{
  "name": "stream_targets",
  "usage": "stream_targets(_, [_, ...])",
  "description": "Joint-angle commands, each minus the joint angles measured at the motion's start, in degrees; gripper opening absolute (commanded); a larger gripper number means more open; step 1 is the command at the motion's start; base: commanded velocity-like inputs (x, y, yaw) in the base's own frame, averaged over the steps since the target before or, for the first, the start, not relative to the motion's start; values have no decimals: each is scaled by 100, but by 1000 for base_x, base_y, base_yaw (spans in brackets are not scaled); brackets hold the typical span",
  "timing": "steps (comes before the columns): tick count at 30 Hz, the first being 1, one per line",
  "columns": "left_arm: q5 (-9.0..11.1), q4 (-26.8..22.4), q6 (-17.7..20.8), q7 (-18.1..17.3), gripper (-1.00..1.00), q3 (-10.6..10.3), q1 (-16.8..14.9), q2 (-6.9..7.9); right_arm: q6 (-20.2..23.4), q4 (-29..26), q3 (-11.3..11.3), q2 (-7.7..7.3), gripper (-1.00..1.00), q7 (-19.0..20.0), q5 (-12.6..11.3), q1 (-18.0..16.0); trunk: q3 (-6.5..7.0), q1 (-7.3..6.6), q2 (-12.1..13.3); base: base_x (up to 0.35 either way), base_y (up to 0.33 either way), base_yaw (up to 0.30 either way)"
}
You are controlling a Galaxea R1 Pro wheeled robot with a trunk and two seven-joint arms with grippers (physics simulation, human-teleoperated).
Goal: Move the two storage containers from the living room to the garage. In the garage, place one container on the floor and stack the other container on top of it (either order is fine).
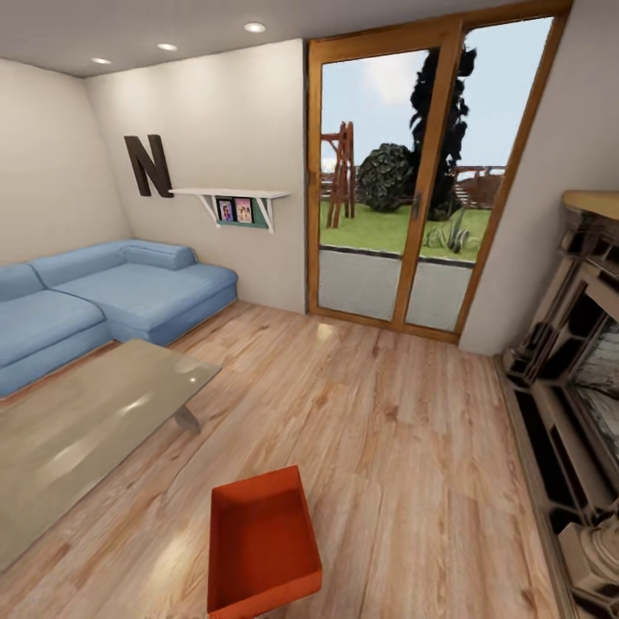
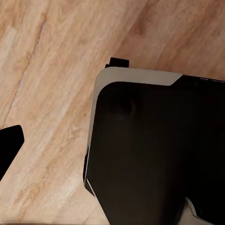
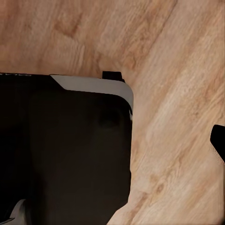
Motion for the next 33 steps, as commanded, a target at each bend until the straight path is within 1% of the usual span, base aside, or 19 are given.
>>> stream_targets(1, [44,4,-10,1,100,27,-4,-1,-32,18,48,5,100,-5,-53,-7,-8,1,-6,1,-1,270])
stream_targets(33, [42,4,-10,1,100,27,-4,-1,-32,18,48,5,100,-5,-53,-7,-8,1,-6,0,0,264])
